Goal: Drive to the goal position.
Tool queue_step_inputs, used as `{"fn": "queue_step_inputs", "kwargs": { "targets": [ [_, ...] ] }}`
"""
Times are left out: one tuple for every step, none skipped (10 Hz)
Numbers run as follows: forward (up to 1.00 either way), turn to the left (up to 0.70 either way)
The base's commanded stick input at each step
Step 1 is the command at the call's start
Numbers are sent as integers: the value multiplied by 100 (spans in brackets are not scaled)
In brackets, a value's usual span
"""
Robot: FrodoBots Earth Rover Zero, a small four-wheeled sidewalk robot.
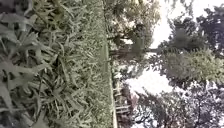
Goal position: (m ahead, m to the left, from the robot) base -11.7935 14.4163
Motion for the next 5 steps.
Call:
{"fn": "queue_step_inputs", "kwargs": {
  "targets": [
    [0, 0],
    [12, 0],
    [25, 0],
    [30, 0],
    [30, -27]
  ]
}}
